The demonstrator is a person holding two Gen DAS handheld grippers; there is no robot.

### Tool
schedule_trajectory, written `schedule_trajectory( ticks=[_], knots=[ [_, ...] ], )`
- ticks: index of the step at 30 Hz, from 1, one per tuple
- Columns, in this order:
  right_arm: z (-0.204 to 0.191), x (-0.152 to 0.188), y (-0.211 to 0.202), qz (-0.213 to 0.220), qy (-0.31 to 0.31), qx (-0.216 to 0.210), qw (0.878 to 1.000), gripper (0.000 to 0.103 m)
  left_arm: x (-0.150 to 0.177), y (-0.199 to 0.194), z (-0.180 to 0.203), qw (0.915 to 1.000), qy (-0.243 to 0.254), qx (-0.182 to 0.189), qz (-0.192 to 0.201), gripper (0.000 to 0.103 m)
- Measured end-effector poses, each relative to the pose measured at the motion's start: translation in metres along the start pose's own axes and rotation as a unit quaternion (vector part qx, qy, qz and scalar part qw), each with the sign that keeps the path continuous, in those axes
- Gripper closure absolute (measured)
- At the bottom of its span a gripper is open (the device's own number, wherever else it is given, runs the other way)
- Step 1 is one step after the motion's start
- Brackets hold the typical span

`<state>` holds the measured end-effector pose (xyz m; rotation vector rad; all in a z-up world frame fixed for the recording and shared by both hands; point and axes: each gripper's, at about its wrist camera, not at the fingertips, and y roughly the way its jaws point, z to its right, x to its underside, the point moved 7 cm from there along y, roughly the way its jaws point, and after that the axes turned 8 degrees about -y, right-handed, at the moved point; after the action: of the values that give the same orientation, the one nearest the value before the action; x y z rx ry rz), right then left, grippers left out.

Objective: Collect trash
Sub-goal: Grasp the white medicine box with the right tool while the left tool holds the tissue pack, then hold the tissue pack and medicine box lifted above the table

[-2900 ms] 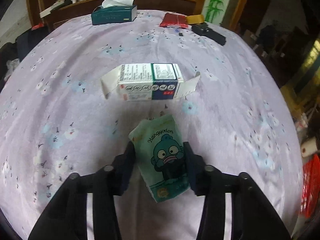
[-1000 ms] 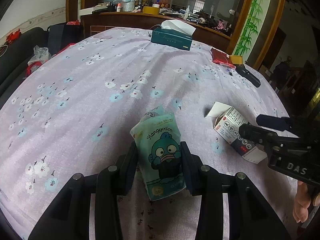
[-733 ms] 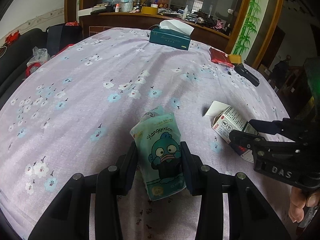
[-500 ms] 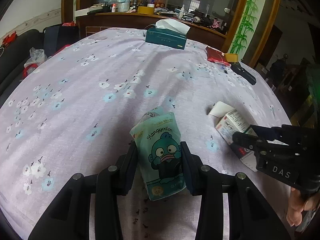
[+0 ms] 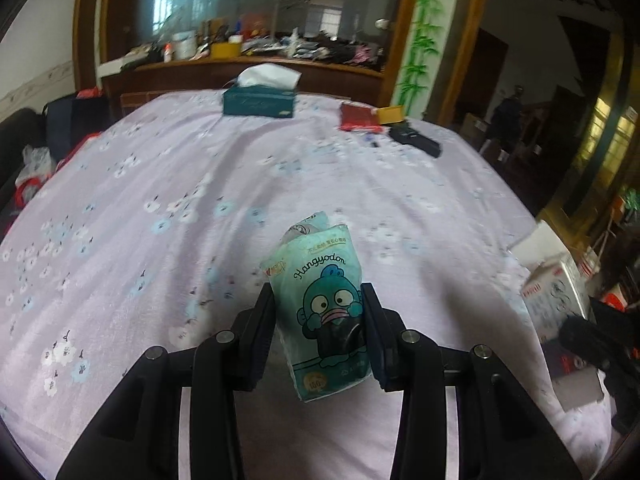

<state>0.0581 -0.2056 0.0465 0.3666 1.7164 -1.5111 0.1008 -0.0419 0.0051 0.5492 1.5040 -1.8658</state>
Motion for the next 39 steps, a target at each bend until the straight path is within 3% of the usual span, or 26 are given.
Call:
schedule_trajectory(
  ticks=[6, 12, 26, 39],
  knots=[
    [0.013, 0.028, -0.047, 0.037, 0.041, 0.01, 0.998, 0.065, 0.017, -0.042, 0.028, 0.9992, 0.017, 0.032, 0.015, 0.064],
    [0.023, 0.048, -0.064, 0.048, 0.059, 0.014, 0.997, 0.065, 0.043, -0.064, 0.051, 0.9976, 0.04, 0.056, 0.01, 0.064],
    [0.043, 0.068, -0.082, 0.061, 0.085, 0.031, 0.994, 0.064, 0.07, -0.061, 0.09, 0.9948, 0.093, 0.042, 0.004, 0.064],
    [0.042, 0.073, -0.085, 0.063, 0.088, 0.028, 0.994, 0.064, 0.074, -0.065, 0.096, 0.9937, 0.105, 0.036, 0.009, 0.064]
  ],
)
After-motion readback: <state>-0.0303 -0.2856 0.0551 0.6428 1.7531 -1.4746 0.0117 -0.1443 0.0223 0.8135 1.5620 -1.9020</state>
